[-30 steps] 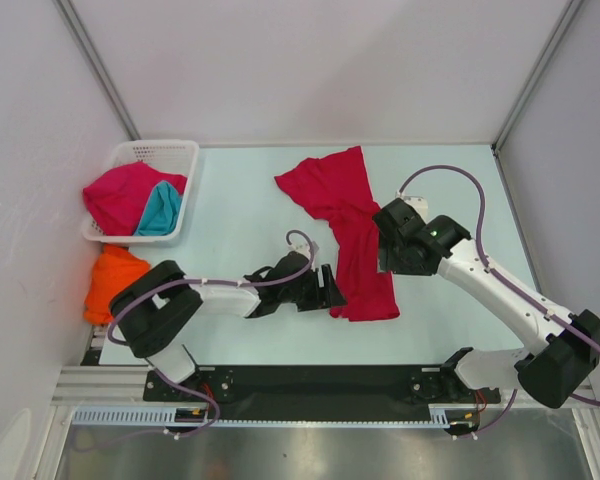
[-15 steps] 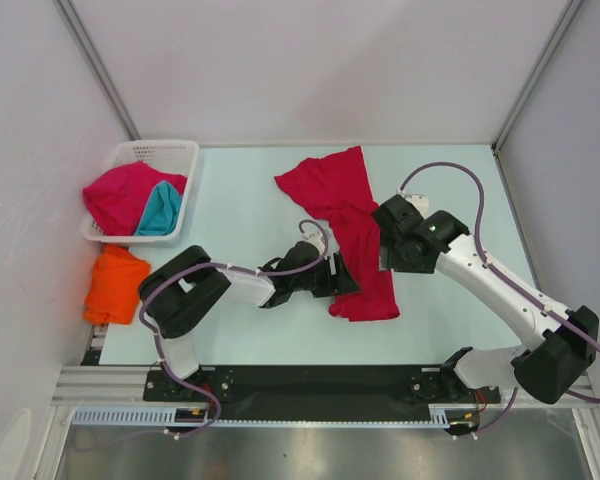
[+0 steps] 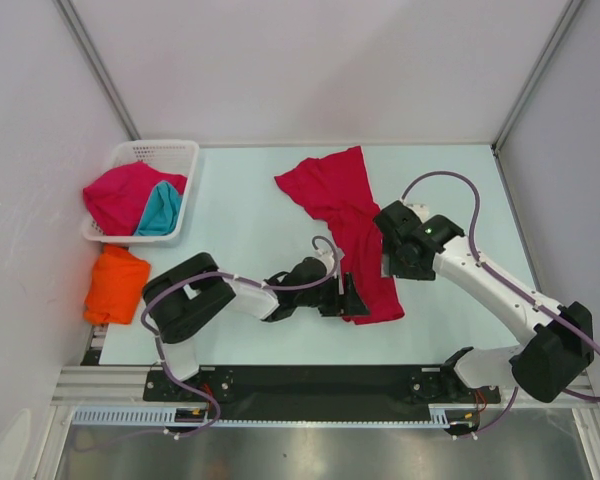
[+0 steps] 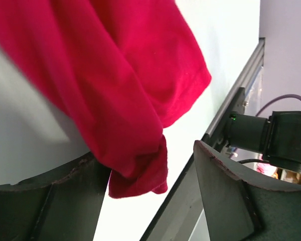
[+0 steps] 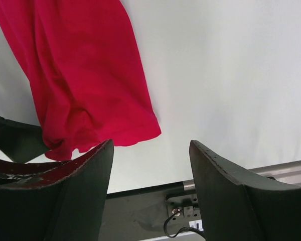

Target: Fold and stack the t-shirts

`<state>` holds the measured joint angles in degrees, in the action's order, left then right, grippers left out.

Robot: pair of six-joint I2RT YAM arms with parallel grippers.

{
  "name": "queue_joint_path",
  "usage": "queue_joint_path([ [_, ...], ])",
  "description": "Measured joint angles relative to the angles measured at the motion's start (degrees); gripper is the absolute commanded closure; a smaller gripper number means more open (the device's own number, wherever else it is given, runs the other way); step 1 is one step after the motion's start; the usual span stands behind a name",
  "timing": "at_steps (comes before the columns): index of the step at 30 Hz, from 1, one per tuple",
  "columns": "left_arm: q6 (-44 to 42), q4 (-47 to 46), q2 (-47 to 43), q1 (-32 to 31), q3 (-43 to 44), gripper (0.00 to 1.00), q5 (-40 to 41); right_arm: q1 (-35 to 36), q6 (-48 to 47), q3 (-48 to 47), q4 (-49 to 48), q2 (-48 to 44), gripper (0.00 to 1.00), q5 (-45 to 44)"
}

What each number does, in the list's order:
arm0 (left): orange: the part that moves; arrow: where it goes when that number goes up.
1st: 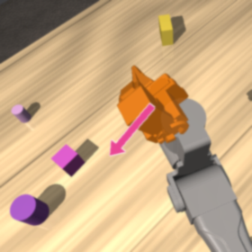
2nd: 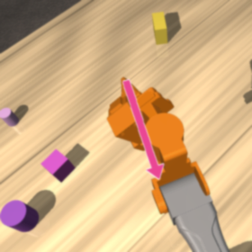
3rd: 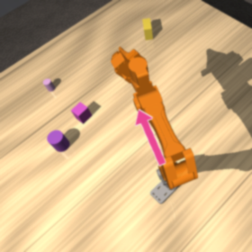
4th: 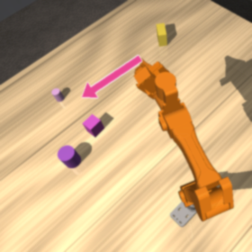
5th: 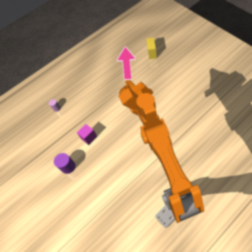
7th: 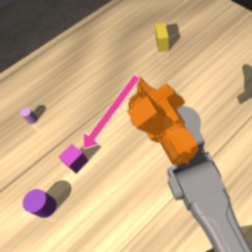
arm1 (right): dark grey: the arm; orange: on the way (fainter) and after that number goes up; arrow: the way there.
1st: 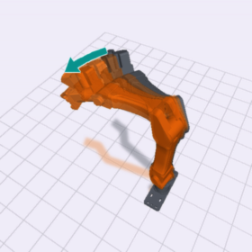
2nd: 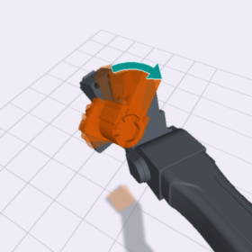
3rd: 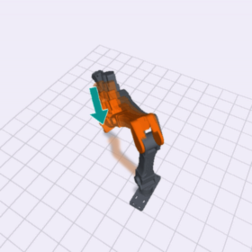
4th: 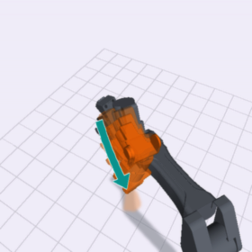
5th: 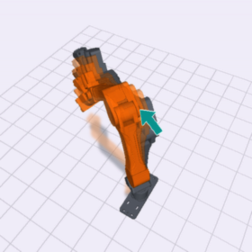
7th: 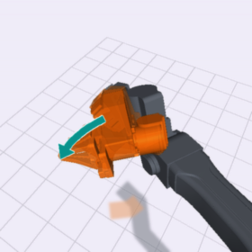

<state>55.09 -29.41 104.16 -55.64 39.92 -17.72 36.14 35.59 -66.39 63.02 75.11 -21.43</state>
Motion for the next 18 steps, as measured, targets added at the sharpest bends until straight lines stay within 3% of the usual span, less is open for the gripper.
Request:
queue_joint_path([
  [4, 0.7, -1.9, 2.5, -0.4, 1.6, 0.26, -2.1, -0.7, 0.0, 0.3, -0.5, 0.0, 0.32, 0.3],
  [6, 1.0, -2.4, 2.7, -0.4, 1.6, 0.31, -2.4, -1.0, 0.0, 0.5, -0.8, 0.0, 0.32, 0.5],
  [14, 1.9, -3.1, 2.6, -0.4, -0.5, 0.81, -1.7, -1.9, 0.1, 1.8, -1.0, -0.2, 0.33, 1.5],
  [18, 2.2, -4.0, 3.3, -0.4, -1.1, 0.93, -2.1, -1.7, 0.5, 1.8, -0.4, -1.1, 0.33, 1.8],
])
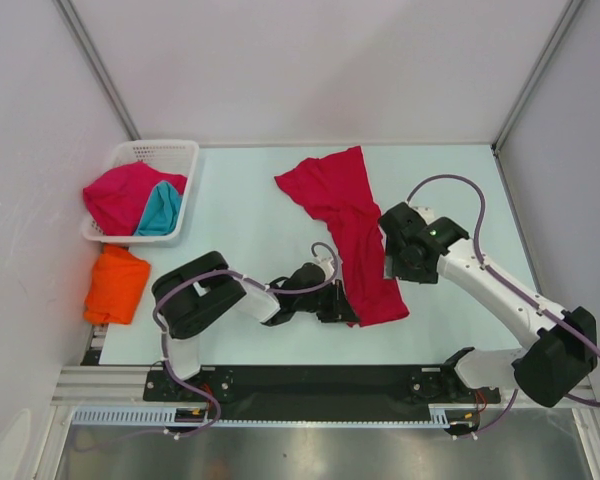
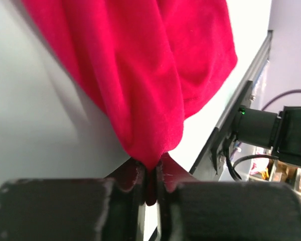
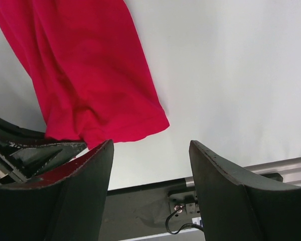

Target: Fold and stack the t-shirts

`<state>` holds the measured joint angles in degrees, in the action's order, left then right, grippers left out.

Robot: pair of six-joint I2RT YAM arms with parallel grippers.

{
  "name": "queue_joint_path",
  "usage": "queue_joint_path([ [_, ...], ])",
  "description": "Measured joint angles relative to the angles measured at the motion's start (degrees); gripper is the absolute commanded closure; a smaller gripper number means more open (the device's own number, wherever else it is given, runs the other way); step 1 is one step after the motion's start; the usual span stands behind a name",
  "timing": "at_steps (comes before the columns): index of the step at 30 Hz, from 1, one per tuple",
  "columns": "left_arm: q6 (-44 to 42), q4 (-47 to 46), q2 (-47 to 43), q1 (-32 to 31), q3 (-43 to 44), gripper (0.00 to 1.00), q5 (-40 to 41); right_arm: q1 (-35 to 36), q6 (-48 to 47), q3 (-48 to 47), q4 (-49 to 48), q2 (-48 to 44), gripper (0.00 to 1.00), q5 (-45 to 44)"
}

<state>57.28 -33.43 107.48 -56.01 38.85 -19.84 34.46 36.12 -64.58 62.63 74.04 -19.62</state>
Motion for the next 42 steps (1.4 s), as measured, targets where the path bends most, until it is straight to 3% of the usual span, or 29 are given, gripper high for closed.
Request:
queue_joint_path([
  [6, 1.2, -3.3, 2.4, 0.0, 0.9, 1.00, -2.3, 0.9, 0.9, -0.1, 1.4, -1.8, 0.33, 0.0],
  [16, 1.3, -3.4, -1.9, 2.4, -4.5, 1.00, -3.3, 2.4, 3.0, 0.9, 1.9, -2.4, 0.29, 1.7],
  [25, -0.4, 5.9, -11.1, 7.7, -9.6, 1.00, -2.4, 2.6, 5.1, 12.5, -3.1, -5.8, 0.28, 6.9],
  [33, -1.5, 8.3, -12.2, 8.1, -9.5, 0.97, -2.2, 2.9, 7.2, 20.5, -10.8, -5.2, 0.28, 12.5],
  [36, -1.8, 8.3, -11.3, 8.2, -8.9, 0.79, -3.4, 3.2, 7.8, 21.4, -13.8, -3.6, 0.28, 13.9],
  [37, -1.9, 8.2, -10.6, 8.2, -8.4, 0.60, -4.0, 3.3, 7.9, 21.4, -14.7, -2.8, 0.29, 14.2],
  [40, -1.2, 6.7, -8.8, 8.2, -7.1, 0.33, -6.7, 3.7, 7.9, 21.4, -17.5, -0.3, 0.29, 14.9],
  [42, -1.0, 5.5, -8.3, 7.8, -5.8, 0.26, -8.0, 4.0, 7.9, 21.4, -19.3, 1.4, 0.29, 15.2],
])
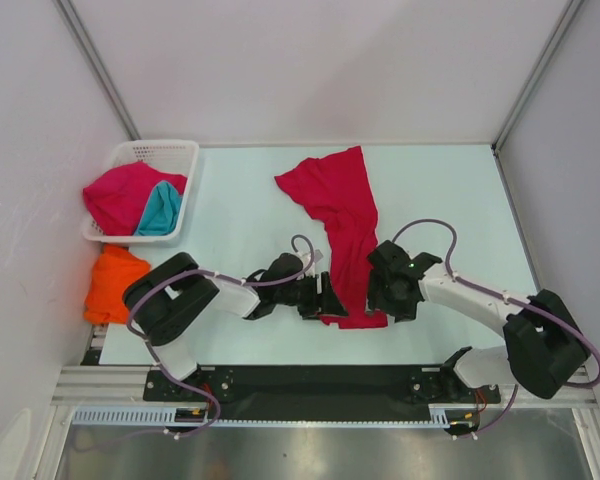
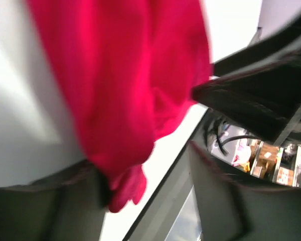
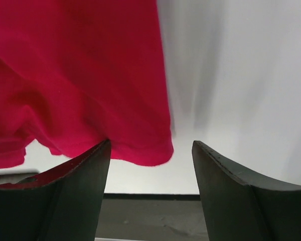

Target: Fold and stack the t-shirts

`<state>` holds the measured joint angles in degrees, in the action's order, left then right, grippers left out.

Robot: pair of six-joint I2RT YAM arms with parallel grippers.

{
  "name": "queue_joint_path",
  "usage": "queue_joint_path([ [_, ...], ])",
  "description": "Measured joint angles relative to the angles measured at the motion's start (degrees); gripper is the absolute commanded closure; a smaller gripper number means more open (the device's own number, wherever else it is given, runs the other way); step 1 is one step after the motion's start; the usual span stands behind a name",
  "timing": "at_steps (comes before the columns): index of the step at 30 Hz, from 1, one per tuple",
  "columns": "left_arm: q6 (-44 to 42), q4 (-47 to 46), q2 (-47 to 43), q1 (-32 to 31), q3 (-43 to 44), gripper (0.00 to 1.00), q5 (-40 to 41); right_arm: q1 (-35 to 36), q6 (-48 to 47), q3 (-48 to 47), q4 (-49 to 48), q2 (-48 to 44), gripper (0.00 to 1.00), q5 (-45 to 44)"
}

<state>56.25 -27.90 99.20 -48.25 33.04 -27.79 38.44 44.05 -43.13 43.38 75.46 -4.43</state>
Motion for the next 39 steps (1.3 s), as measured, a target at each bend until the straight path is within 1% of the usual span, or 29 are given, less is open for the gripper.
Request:
queue_joint_path([
  [1, 0.3, -0.5, 0.2, -0.2, 0.5, 0.24, -0.4, 0.0, 0.0, 0.1, -0.9, 0.9, 0.29, 0.2],
  [4, 0.3, -1.6, 1.0, -0.9, 1.5, 0.23, -0.7, 0.1, -0.1, 0.2, -3.8, 3.9, 0.29, 0.5],
  [7, 0.4, -2.2, 1.3, -1.2, 1.8, 0.23, -0.7, 0.1, -0.2, 0.2, -5.8, 6.7, 0.30, 0.7],
  [11, 0.7, -2.8, 1.7, -1.4, 1.8, 0.23, -0.7, 0.2, -0.4, -1.1, -6.3, 8.2, 0.32, 0.9],
  [15, 0.8, -3.1, 1.8, -1.5, 1.8, 0.25, -0.7, 0.3, -0.8, -2.2, -6.4, 9.3, 0.36, 0.8],
  [18, 1.2, -3.7, 2.2, -1.5, 1.8, 0.29, -0.7, 0.4, -1.1, -2.3, -6.5, 9.3, 0.38, 0.6],
  [19, 1.3, -4.0, 2.4, -1.5, 1.8, 0.33, -0.7, 0.5, -1.1, -2.3, -6.6, 9.3, 0.39, 0.6],
  [24, 2.2, -4.9, 3.5, -1.7, 1.8, 0.41, -0.6, 0.5, -1.2, -2.3, -6.6, 9.1, 0.41, 0.4],
  [29, 2.9, -5.8, 4.7, -2.4, 2.1, 0.42, -0.7, 0.5, -1.2, -2.3, -6.6, 8.2, 0.42, 0.3],
  [34, 4.7, -7.6, 6.8, -4.5, 3.5, 0.43, -1.0, 0.5, -1.2, -2.3, -6.8, 8.0, 0.44, 0.3],
  [35, 5.1, -8.0, 7.3, -4.9, 3.8, 0.46, -1.2, 0.5, -1.2, -2.3, -6.9, 8.0, 0.45, 0.3],
  [36, 5.4, -8.6, 7.8, -5.4, 4.0, 0.54, -1.3, 0.5, -1.2, -2.3, -6.9, 8.0, 0.49, 0.3],
  [38, 5.6, -8.9, 8.3, -5.9, 4.0, 0.61, -1.1, 0.5, -1.2, -2.3, -7.0, 8.0, 0.56, 0.3],
  [39, 6.0, -9.1, 8.6, -6.0, 3.8, 0.70, -1.1, 0.5, -1.2, -2.3, -7.1, 8.0, 0.65, 0.3],
])
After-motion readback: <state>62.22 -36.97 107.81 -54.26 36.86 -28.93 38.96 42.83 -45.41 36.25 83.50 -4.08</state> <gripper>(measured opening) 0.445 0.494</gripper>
